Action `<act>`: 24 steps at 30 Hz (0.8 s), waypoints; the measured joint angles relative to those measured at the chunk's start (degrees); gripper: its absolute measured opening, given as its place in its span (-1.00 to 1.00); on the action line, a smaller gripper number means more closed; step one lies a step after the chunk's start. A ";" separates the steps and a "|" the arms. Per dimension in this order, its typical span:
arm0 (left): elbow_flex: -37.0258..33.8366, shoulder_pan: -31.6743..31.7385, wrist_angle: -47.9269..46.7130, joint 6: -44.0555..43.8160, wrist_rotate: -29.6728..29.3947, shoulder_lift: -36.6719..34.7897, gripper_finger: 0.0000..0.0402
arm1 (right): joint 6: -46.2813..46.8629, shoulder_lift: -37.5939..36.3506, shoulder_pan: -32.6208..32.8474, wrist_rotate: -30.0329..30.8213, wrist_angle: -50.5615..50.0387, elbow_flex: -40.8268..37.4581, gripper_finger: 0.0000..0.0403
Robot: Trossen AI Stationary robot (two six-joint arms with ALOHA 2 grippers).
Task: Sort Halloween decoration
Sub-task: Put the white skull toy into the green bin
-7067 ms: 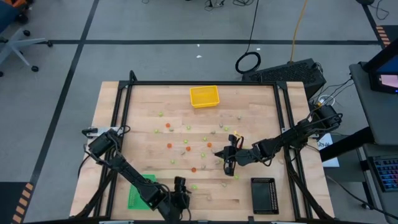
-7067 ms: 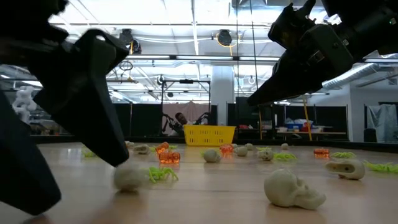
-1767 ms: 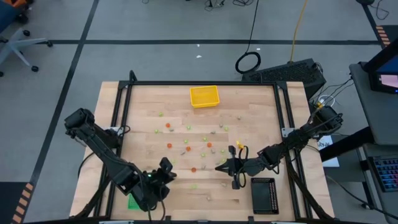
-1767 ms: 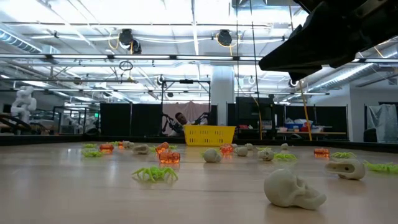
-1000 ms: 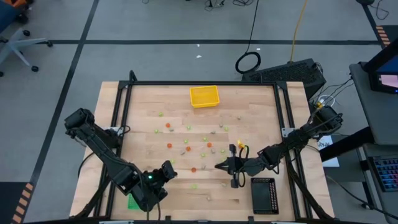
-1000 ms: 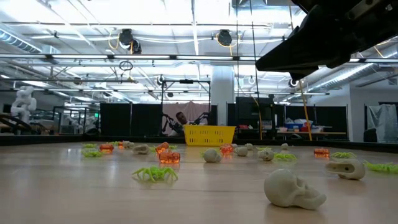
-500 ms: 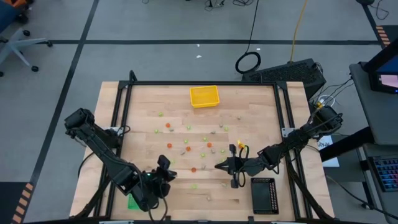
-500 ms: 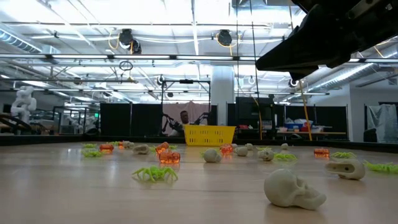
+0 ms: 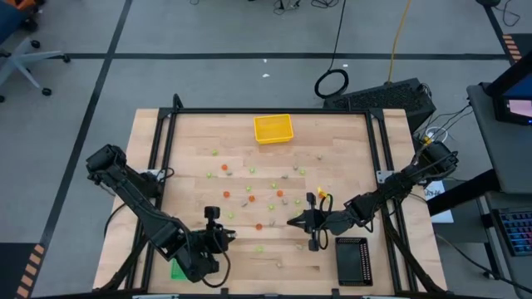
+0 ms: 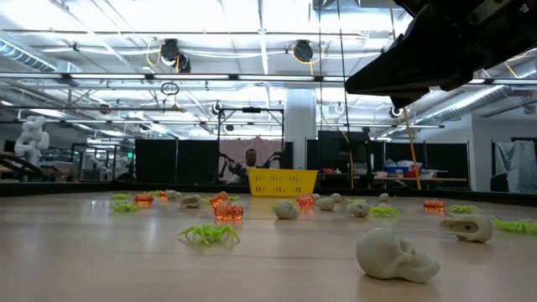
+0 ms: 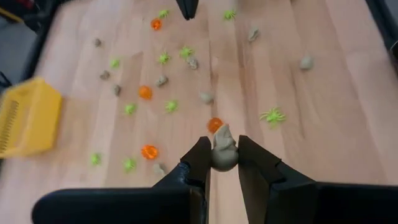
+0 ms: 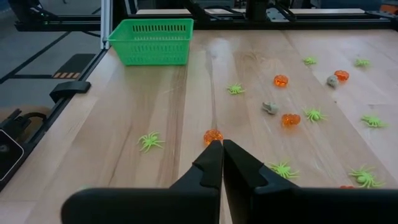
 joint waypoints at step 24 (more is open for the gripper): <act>0.00 0.00 1.25 -10.98 -0.32 0.00 -0.73 | -0.21 0.00 0.00 -0.02 0.37 0.00 -0.99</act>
